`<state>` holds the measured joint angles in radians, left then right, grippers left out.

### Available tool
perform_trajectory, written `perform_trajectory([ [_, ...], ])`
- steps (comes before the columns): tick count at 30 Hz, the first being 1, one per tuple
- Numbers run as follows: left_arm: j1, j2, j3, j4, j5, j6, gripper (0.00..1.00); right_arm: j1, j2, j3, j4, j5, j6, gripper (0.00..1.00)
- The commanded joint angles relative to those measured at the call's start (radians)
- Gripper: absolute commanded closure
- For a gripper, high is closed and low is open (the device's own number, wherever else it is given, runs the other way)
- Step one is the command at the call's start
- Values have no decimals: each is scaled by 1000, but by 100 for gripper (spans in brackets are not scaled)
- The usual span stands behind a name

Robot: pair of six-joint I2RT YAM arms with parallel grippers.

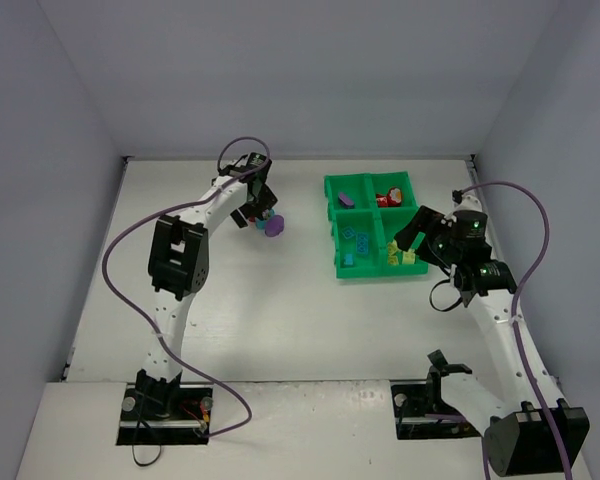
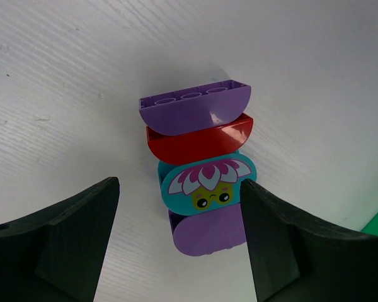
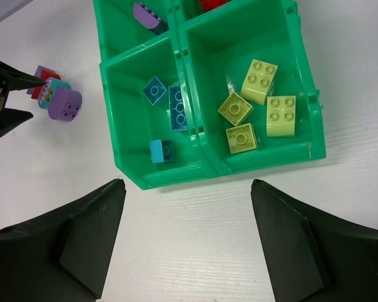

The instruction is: Sort the legos into containers by color

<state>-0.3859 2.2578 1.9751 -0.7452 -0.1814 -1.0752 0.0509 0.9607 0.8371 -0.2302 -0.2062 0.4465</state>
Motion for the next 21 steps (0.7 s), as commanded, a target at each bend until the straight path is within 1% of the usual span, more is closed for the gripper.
perform_trajectory([
  [1, -1, -14, 44, 12, 5, -46, 29, -5, 9, -1, 71, -33, -9, 22],
  [7, -2, 3, 27, 70, 11, -57, 29, -3, 10, -6, 72, -53, -19, 22],
  [14, -5, -9, -22, 176, 23, -58, 29, -5, 18, -12, 75, -75, -29, 22],
  [16, -5, 2, -13, 173, 20, -60, 29, -5, 23, -13, 75, -79, -31, 22],
  [21, -5, 35, 11, 101, 14, -86, 29, -5, 30, -13, 77, -90, -34, 22],
])
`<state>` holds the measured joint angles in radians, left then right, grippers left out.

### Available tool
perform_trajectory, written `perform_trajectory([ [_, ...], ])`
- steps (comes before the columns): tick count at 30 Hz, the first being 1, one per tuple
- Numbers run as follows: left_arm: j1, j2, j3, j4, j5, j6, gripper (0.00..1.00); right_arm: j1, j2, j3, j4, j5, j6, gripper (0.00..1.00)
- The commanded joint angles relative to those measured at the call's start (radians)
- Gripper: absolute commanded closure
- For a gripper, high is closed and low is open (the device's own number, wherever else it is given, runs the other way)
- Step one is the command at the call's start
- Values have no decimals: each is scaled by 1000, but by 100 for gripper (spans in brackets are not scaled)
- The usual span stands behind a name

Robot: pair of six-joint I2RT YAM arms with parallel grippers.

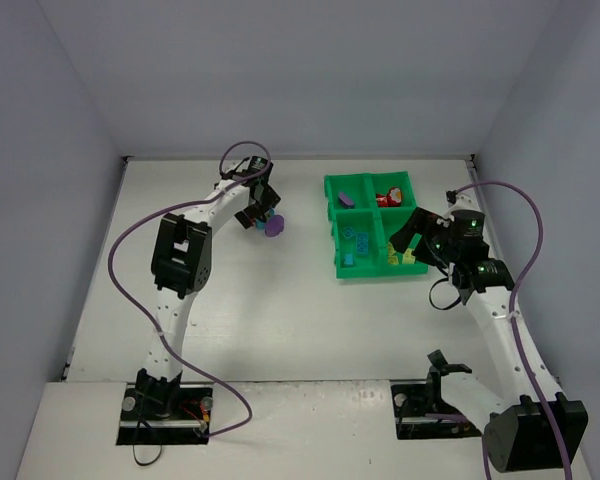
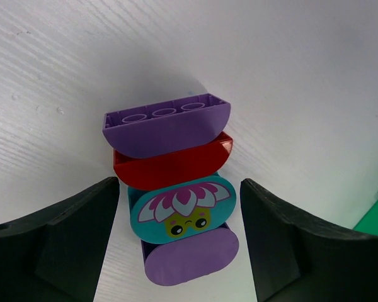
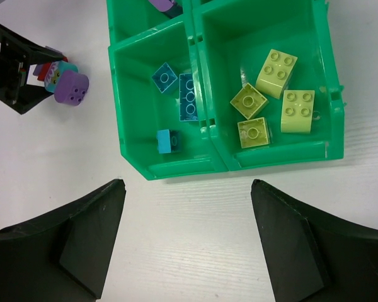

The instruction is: Sort the legos into containers by color

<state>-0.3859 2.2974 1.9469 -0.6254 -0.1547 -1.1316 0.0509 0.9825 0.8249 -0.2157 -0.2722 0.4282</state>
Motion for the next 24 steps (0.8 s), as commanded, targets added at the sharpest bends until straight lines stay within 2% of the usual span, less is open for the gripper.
perform_trajectory([
  [1, -5, -1, 37, -34, -11, -39, 30, -5, 8, 0, 62, -25, -17, 22],
  [3, -4, 0, 27, -43, -3, -43, 32, -5, 8, 0, 65, -28, -20, 22],
  [9, -5, -38, -29, -39, 1, -40, 54, -5, 15, 6, 65, -47, -40, 23],
  [10, -4, -47, -38, -27, 3, -39, 59, -3, 18, 11, 68, -51, -45, 23],
  [11, -2, -56, -57, -19, 3, -33, 70, 0, 21, 16, 68, -59, -48, 23],
  [14, -5, -102, -88, 9, 4, -4, 87, 13, 34, 33, 78, -88, -52, 24],
  [17, -5, -168, -117, 39, 21, 32, 97, 56, 65, 60, 96, -117, -48, 26],
  [19, -4, -240, -173, 105, 47, 62, 100, 113, 85, 89, 114, -130, -37, 27],
  [24, -14, -417, -314, 268, 109, 116, 100, 259, 182, 163, 186, -128, 7, 27],
])
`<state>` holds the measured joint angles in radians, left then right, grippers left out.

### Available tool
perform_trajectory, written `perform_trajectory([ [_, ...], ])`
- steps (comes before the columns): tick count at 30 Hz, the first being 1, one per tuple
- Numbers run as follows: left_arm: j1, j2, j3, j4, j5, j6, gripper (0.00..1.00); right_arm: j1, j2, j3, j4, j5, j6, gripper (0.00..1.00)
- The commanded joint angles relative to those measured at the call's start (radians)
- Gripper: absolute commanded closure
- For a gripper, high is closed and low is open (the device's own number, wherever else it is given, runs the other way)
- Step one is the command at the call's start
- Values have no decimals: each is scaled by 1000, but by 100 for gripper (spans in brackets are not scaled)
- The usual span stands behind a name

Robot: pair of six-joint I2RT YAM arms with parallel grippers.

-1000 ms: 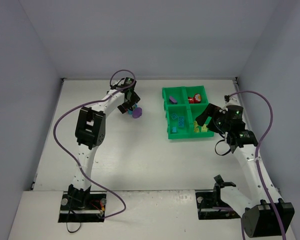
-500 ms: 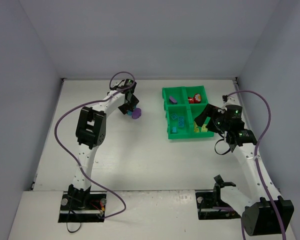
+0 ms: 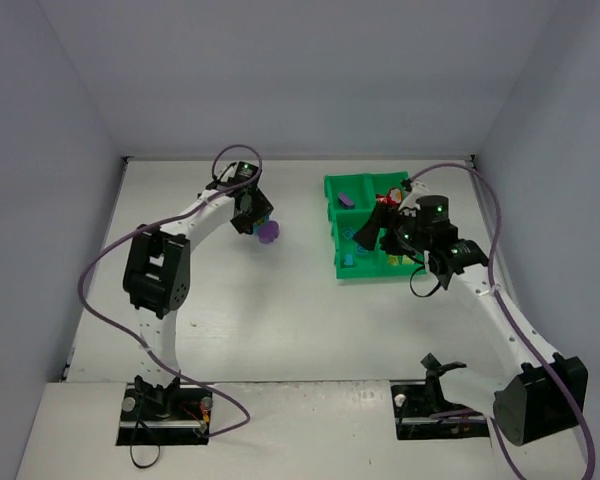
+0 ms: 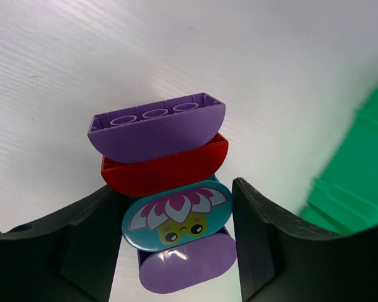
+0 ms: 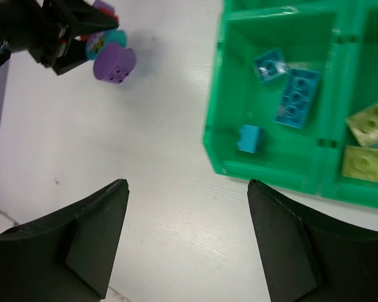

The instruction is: Sort the legos into containers by color

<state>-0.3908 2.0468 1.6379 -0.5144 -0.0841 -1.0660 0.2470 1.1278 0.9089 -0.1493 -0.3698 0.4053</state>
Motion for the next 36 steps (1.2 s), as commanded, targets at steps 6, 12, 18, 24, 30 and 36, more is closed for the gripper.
perform_trajectory([
  [6, -31, -318, -142, 312, 122, 52, 100, 173, 165, 186, 218, -47, 52, 26],
  [12, -43, -401, -243, 439, 193, -3, 100, 261, 282, 277, 287, -37, 38, 26],
  [18, -65, -450, -282, 494, 219, -23, 100, 287, 368, 334, 318, -41, 24, 27],
  [24, -69, -494, -319, 554, 225, -26, 100, 294, 432, 378, 335, -38, 27, 29],
  [30, -69, -516, -355, 602, 267, -40, 100, 298, 478, 400, 352, -34, 33, 30],
  [36, -72, -530, -395, 645, 282, -34, 100, 299, 501, 410, 370, -60, 44, 41],
])
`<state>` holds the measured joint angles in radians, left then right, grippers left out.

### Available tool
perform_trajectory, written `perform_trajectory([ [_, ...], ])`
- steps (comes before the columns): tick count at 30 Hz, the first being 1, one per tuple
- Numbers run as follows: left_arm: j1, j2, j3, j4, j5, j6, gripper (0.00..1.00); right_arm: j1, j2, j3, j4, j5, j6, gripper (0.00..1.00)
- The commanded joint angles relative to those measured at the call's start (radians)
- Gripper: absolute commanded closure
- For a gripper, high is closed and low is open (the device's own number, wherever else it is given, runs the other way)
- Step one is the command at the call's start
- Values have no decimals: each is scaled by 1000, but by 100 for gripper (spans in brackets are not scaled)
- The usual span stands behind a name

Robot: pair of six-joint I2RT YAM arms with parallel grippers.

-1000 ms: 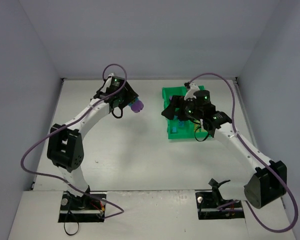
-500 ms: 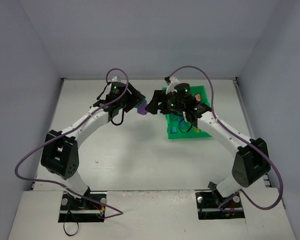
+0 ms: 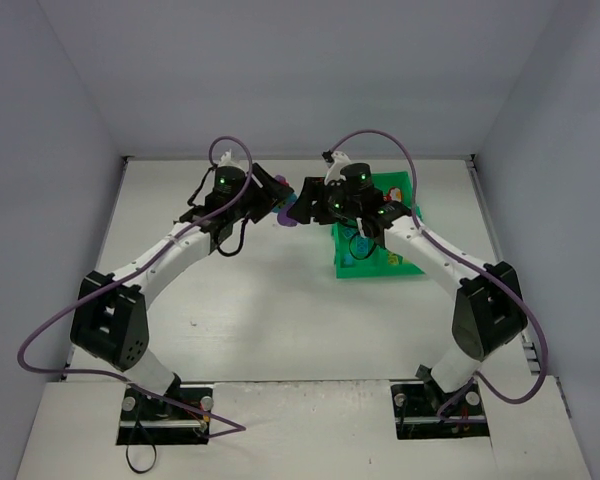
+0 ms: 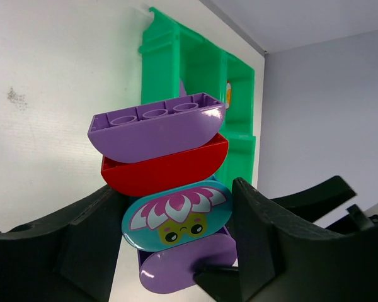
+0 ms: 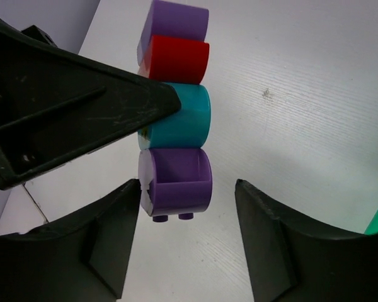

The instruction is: Sort the legos into containers by color

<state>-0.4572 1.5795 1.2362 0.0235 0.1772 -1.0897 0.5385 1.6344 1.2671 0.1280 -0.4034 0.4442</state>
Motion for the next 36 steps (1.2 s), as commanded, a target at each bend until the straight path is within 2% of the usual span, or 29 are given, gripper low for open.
perform_trajectory([
  [1, -6, -62, 3, 107, 24, -7, 100, 8, -4, 49, 97, -29, 8, 45],
  [2, -8, -64, 0, 115, 25, -7, 100, 8, -4, 45, 108, -35, 16, 54],
  [4, -6, -61, -4, 127, 27, -7, 100, 9, -7, 22, 120, -54, 22, 64],
  [5, -6, -61, -9, 142, 28, -9, 100, 8, -10, 14, 130, -60, 30, 77],
  [8, -6, -56, -15, 154, 27, -10, 100, 9, -27, -26, 140, -78, 43, 100],
  [20, -5, -27, -24, 184, 10, -6, 100, 8, -133, -184, 122, -103, 30, 100],
  [29, -5, -23, -15, 181, 1, 13, 100, 5, -174, -216, 53, -101, -13, 100],
  [33, -5, -38, -17, 162, -5, 34, 100, -14, -206, -210, 30, -11, -50, 100],
  [36, -1, -65, -36, 138, -11, 57, 100, -83, -199, -163, 15, 35, -74, 100],
])
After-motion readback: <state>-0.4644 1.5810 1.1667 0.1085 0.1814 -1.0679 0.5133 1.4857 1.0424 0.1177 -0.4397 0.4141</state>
